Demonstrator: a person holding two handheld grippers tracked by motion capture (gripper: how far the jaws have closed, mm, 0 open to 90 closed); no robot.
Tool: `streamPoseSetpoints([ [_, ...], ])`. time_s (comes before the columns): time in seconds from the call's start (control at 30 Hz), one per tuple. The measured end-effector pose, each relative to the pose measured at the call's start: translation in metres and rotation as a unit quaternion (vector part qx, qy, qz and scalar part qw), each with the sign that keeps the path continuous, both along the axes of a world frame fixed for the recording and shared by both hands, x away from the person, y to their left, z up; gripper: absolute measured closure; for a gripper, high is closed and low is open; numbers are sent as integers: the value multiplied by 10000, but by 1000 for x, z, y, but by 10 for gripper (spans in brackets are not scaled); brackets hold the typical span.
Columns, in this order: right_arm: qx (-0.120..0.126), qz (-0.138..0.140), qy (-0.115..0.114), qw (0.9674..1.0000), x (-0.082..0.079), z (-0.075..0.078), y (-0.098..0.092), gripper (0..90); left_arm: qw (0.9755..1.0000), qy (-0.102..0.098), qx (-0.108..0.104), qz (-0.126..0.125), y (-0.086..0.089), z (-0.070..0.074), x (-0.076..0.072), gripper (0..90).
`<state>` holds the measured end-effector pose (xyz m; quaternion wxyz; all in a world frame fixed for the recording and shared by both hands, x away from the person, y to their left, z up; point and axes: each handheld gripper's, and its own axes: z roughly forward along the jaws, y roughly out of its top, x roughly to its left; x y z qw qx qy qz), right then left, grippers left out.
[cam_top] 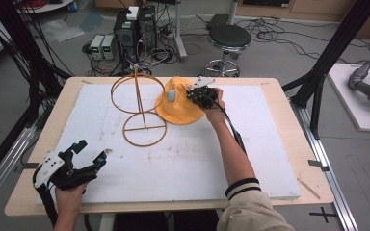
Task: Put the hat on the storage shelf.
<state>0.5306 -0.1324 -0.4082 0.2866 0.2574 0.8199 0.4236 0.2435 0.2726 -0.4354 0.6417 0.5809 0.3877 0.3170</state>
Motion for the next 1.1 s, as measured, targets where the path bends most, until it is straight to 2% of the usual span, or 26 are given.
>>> streamPoseSetpoints([
  [0.13, 259, -163, -2, 9995, -3, 0, -3, 889, 10000, -10, 0, -6, 0, 1, -1, 131],
  [0.2, 458, -287, -113, 9985, -6, 1, -6, 889, 10000, -13, -5, -7, 0, 1, -1, 131],
  [0.23, 586, -349, -133, 9976, -8, 2, -8, 889, 10000, -12, -1, -7, 0, 0, 0, 131],
  [0.27, 815, -419, -85, 9958, -9, 5, -13, 889, 10000, -9, 1, -7, 0, 0, 0, 131],
  [0.43, 994, -431, -136, 9940, -13, 13, -18, 889, 10000, -6, -12, -13, 0, 0, 0, 131],
  [0.53, 1146, -412, -311, 9921, -19, 25, -21, 889, 10000, -8, -10, -7, 0, 0, 0, 131],
  [0.6, 1176, -412, -326, 9917, -20, 28, -22, 889, 10000, -11, -3, -6, 0, 1, -1, 131],
  [0.8, 1364, -465, -592, 9878, -28, 44, -28, 889, 10000, -23, -46, -2, 0, 1, -1, 131],
  [0.93, 1494, -605, -674, 9846, -31, 55, -35, 889, 10000, -19, -49, -4, 0, 2, -1, 131],
  [1.1, 1796, -683, -849, 9777, -36, 68, -45, 889, 10000, -9, -57, -7, 1, 2, -1, 131],
])
